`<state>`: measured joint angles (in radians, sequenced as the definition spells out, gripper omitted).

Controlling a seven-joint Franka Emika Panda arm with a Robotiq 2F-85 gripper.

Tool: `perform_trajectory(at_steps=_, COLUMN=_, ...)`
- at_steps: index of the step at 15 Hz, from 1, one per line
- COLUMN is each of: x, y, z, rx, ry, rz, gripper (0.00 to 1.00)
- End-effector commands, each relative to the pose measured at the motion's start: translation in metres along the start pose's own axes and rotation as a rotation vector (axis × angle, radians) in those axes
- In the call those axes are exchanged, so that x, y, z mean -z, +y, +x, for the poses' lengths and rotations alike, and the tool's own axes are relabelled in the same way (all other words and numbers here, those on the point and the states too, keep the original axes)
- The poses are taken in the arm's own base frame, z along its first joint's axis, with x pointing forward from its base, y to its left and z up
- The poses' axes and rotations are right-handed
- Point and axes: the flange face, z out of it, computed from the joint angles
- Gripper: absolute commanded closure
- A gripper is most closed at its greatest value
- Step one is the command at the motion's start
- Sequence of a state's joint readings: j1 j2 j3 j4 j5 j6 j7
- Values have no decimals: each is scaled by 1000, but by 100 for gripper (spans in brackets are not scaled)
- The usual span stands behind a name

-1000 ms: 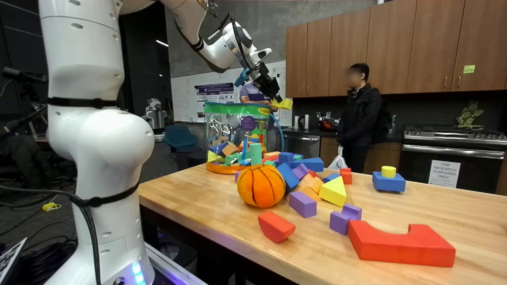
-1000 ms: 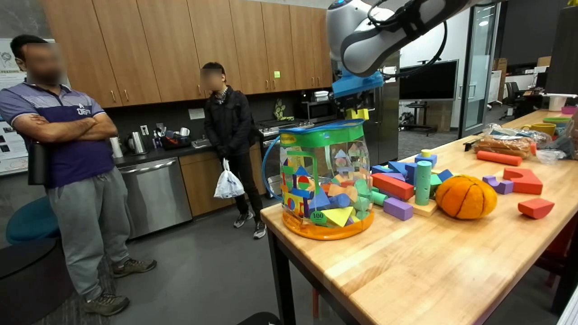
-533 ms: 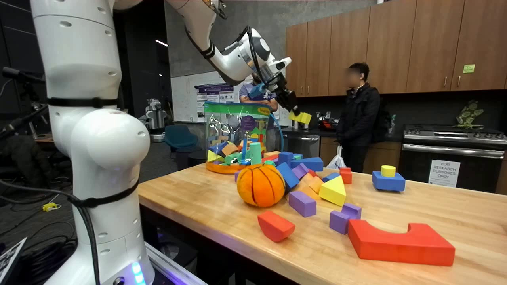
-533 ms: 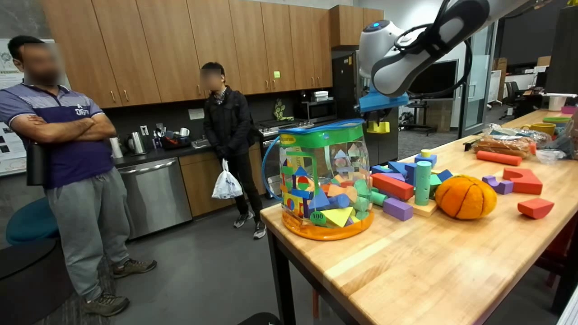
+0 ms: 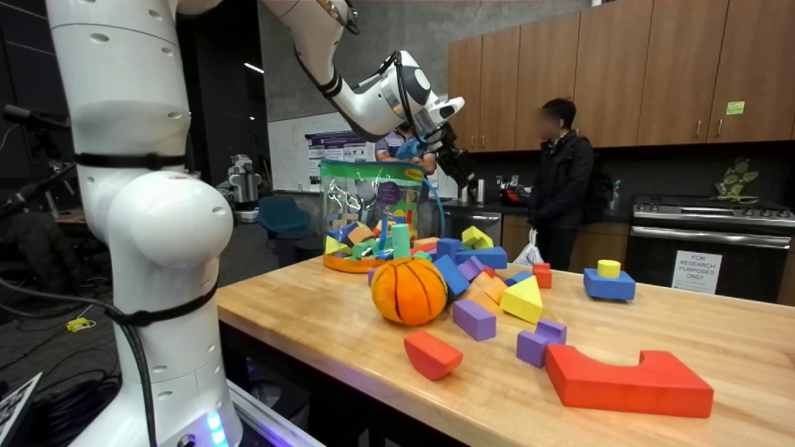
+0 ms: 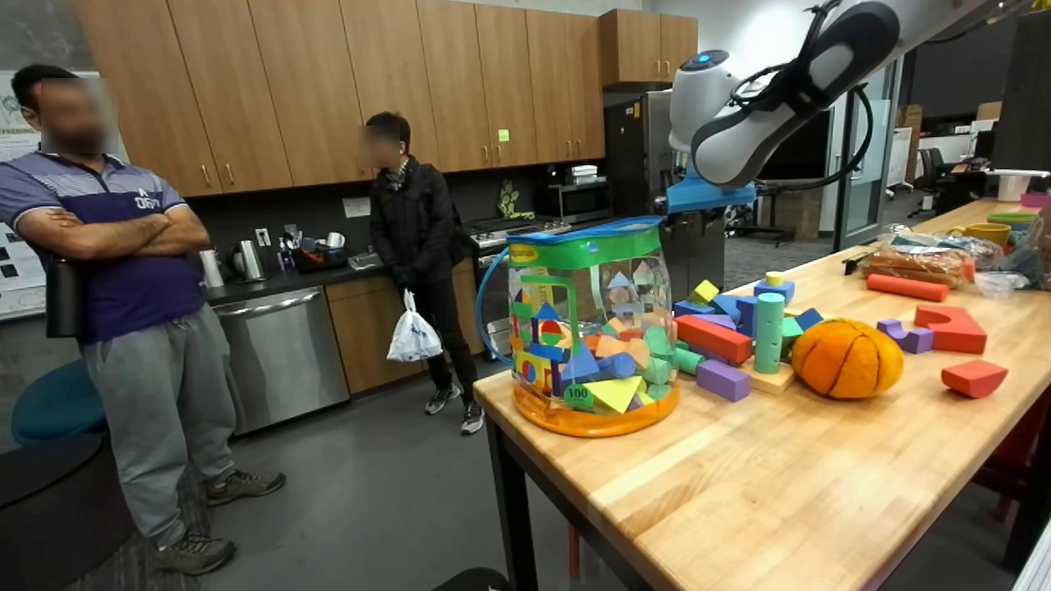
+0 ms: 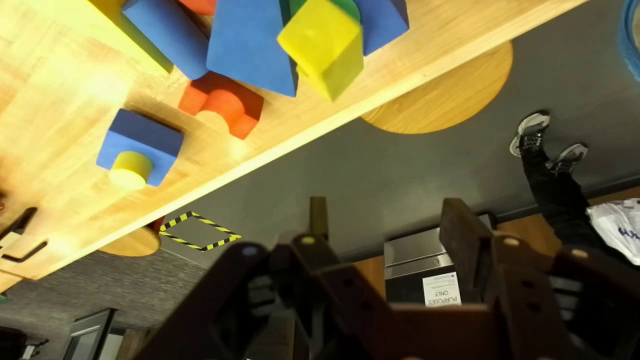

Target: Shift one block from the bag to the table

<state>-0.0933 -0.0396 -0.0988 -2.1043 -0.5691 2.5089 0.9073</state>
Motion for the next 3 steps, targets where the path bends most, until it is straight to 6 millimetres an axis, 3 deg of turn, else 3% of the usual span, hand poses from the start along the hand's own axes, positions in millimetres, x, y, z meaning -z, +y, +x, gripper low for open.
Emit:
perform_trajectory(at_steps=1, x=1, y=1, z=1, rx=0, ry=0, rz=1, gripper=39)
perform_trajectory(at_steps=3, x=1, y=1, z=1, rx=-1, ry=0, rz=1, gripper=39)
